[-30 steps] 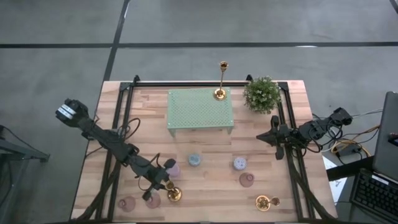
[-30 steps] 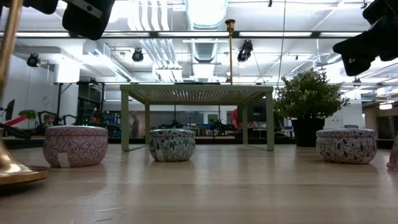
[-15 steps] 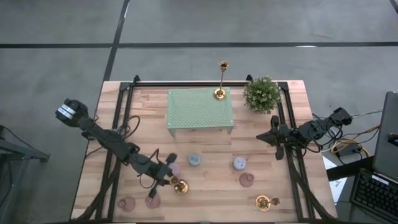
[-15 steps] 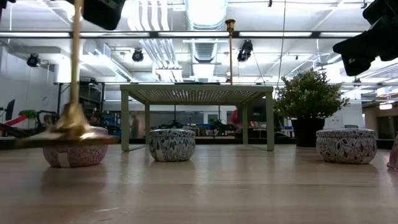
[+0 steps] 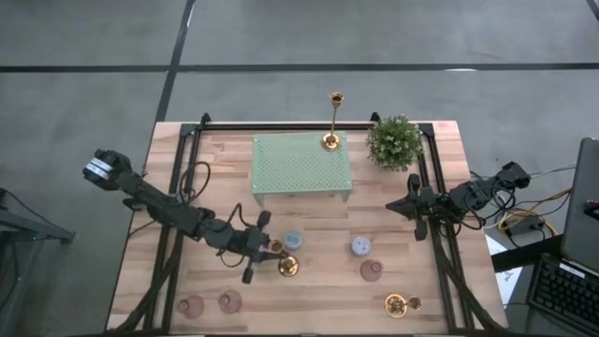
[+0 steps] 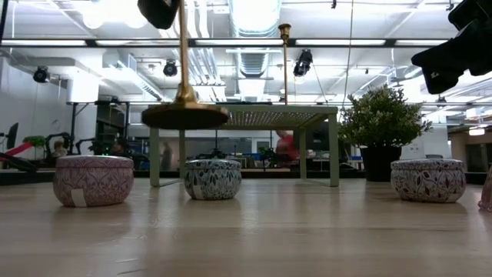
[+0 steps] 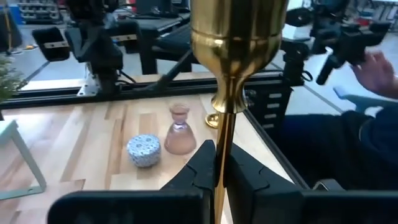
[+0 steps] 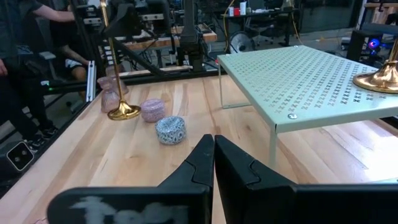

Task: Pick & Place candle stick holders
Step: Put the left gold candle holder on the shelf

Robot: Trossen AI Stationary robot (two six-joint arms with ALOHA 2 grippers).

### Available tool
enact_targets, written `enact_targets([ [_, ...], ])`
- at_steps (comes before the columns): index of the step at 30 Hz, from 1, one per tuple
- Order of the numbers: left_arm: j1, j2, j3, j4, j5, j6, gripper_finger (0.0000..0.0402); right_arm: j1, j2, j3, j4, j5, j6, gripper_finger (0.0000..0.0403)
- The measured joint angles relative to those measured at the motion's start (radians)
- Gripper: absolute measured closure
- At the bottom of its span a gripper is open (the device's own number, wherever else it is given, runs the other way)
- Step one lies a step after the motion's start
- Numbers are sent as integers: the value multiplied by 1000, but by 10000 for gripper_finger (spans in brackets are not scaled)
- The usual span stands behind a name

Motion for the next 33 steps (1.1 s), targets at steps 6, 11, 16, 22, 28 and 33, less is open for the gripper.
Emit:
enact_targets([
  [6, 27, 0, 24, -7, -30, -42, 375, 0, 0, 0, 0, 0, 0, 394],
  [11, 49, -6, 65, -9, -65, 3, 382, 0, 0, 0, 0, 0, 0, 394],
  [16, 113, -48, 119, -80, -125, 43, 376, 0, 0, 0, 0, 0, 0, 394],
  [22, 268, -103, 194, -164, -178, 89, 381, 1, 0, 0, 0, 0, 0, 394],
  [28, 480, -110, 289, -265, -157, 109, 376, 0, 0, 0, 0, 0, 0, 394],
  [33, 678, -79, 354, -282, -13, 41, 379, 0, 0, 0, 0, 0, 0, 394],
])
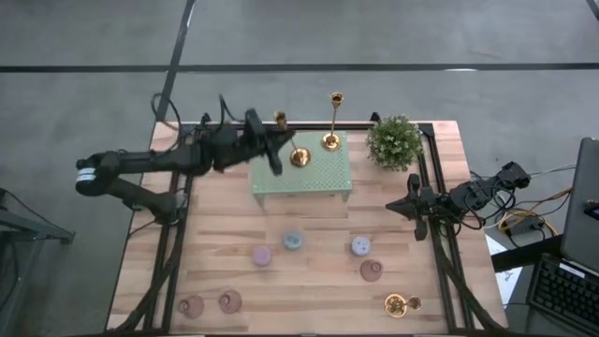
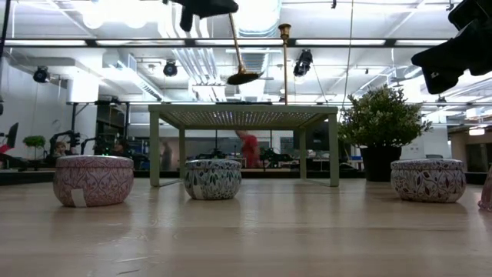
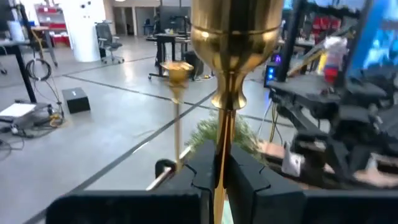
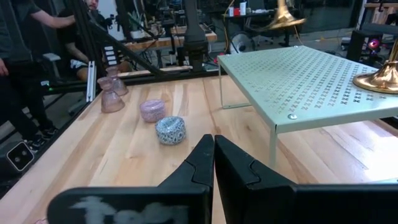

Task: Pick & Place candle stick holders
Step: Put the left gold candle holder on the shelf

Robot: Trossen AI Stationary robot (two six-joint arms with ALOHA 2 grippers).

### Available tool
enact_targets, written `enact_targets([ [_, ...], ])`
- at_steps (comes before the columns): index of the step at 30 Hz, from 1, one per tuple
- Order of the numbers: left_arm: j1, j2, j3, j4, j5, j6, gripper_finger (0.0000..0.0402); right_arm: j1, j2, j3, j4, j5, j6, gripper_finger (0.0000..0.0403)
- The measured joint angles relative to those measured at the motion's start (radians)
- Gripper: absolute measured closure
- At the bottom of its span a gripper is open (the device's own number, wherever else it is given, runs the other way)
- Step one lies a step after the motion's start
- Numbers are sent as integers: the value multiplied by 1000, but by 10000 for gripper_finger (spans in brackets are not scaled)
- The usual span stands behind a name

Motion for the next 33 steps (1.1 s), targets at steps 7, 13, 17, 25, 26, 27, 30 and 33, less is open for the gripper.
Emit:
enact_targets([
  [7, 188, 117, 74, -57, 169, -76, 376, 0, 1, 0, 0, 0, 0, 394],
  [13, 228, 223, 131, -62, 189, -67, 376, 0, 1, 0, 0, 0, 0, 394],
  [17, 234, 265, 162, -65, 179, -46, 376, 0, 1, 0, 0, 0, 0, 394],
  [25, 234, 311, 178, -66, 174, -24, 375, 0, 1, 0, 0, 0, 0, 394],
  [26, 234, 314, 177, -60, 166, -20, 374, 0, 1, 0, 0, 0, 0, 394],
  [27, 233, 313, 177, -60, 154, -12, 374, 0, 1, 0, 0, 0, 0, 394],
  [30, 234, 311, 176, -65, 142, 4, 374, 0, 1, 0, 0, 0, 0, 394],
  [33, 234, 306, 177, -73, 139, 9, 374, 0, 1, 0, 0, 0, 0, 394],
])
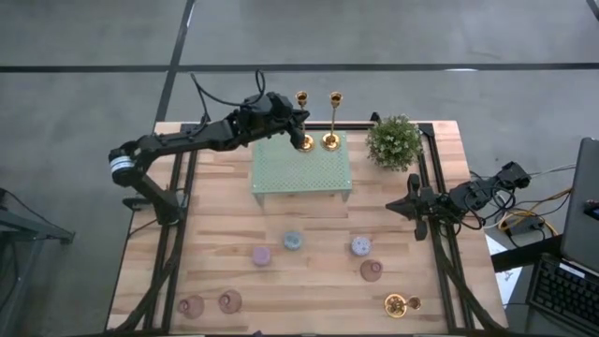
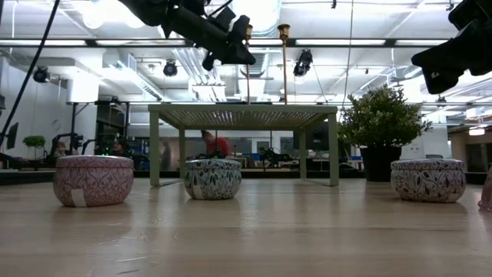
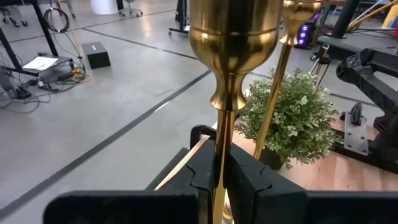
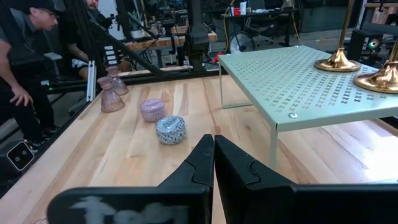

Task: Pick & Place candle stick holders
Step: Put the left gold candle holder on the shelf

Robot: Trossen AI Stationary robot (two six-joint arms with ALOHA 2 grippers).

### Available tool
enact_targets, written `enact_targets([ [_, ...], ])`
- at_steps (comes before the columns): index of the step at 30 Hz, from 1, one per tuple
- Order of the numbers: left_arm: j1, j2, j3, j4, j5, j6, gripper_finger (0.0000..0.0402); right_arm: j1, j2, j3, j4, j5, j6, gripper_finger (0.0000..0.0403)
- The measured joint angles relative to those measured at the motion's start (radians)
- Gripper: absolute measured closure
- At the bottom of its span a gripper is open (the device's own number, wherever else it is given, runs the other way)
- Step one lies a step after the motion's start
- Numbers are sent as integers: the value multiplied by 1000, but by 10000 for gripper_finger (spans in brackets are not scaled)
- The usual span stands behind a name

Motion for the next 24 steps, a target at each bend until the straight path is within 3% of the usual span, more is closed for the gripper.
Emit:
enact_targets([
  [24, 0, 0, 9, -28, -21, 22, 374, -1, 0, 0, 0, 0, 0, 394],
])
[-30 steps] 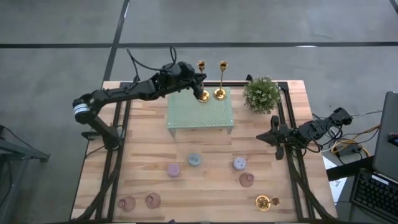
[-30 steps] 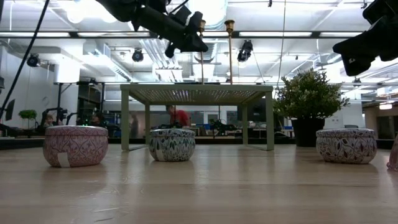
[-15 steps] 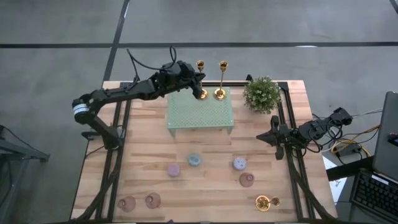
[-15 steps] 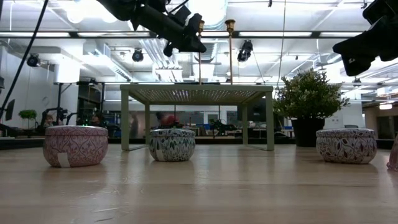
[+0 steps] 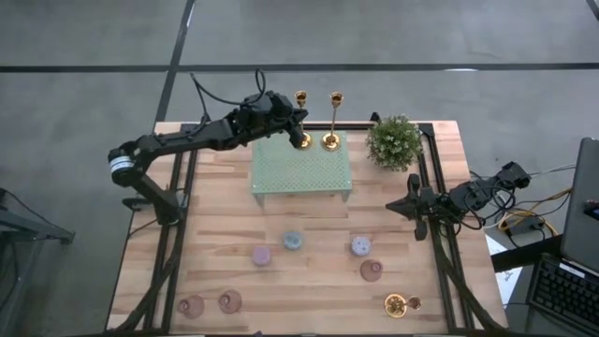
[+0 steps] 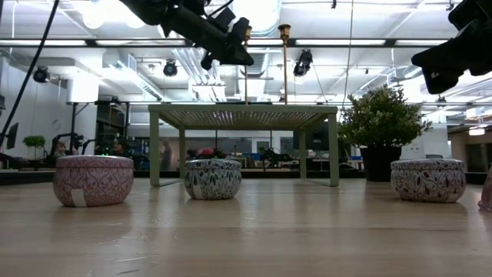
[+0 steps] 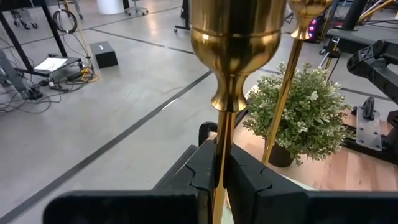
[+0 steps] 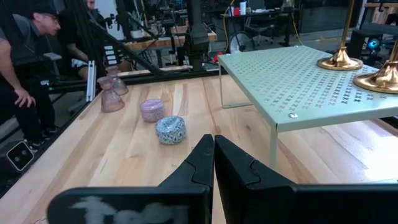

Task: Pick & Place candle stick holders
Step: Put the left gold candle holder on the shelf, then put the gold candle holder on the shelf

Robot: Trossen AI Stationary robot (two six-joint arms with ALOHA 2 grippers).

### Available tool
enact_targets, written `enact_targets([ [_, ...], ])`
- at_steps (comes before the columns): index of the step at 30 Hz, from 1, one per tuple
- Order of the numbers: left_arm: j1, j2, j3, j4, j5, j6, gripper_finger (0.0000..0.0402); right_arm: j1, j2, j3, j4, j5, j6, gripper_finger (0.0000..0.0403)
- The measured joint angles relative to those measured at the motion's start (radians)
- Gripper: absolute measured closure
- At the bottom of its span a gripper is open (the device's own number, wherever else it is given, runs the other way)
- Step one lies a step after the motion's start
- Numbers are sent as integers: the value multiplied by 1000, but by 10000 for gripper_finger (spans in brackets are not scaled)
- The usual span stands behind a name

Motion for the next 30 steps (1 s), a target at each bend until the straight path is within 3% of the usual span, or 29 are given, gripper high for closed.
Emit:
enact_targets([
  [9, -2, 1, -3, -70, 11, -4, 341, 0, 0, 0, 0, 0, 0, 394],
  [30, -29, -49, -3, -252, 17, 13, 172, 1, 0, 0, 0, 0, 0, 394],
])
